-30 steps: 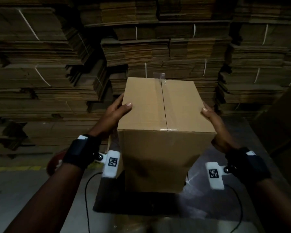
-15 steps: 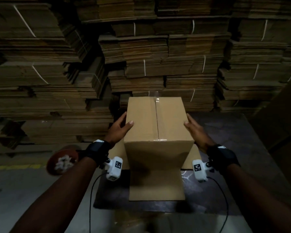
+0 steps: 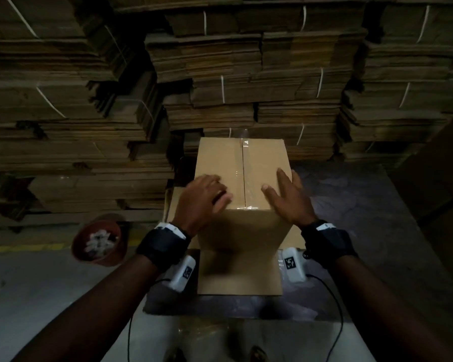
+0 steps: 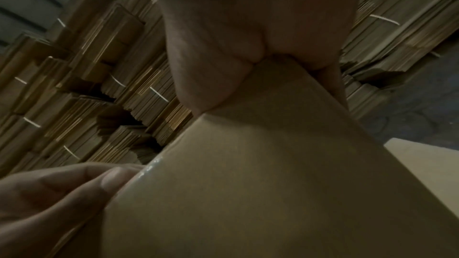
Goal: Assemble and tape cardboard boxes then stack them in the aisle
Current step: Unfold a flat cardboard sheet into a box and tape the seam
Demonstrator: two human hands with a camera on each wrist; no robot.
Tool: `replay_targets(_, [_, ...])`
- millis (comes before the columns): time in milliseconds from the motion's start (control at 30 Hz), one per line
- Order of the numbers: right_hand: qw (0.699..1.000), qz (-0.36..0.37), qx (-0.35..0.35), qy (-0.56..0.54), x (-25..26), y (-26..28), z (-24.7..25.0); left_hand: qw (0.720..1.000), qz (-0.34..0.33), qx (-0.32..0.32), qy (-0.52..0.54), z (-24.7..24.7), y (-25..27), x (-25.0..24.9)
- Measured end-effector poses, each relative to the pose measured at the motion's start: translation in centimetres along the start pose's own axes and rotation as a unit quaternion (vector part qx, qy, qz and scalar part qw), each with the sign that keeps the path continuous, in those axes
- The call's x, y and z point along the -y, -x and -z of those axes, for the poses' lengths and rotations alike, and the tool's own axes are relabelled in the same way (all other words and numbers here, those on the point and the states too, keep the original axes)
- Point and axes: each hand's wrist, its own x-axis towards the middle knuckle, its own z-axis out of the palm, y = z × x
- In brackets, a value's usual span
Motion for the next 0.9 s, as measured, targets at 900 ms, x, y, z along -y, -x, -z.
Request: replay_targets(900, [0.998, -0.023, -0.028, -0.042, -0.3, -0.4, -0.5, 0.971, 0.019, -0.118, -0.208, -7.7, 3.2, -3.6])
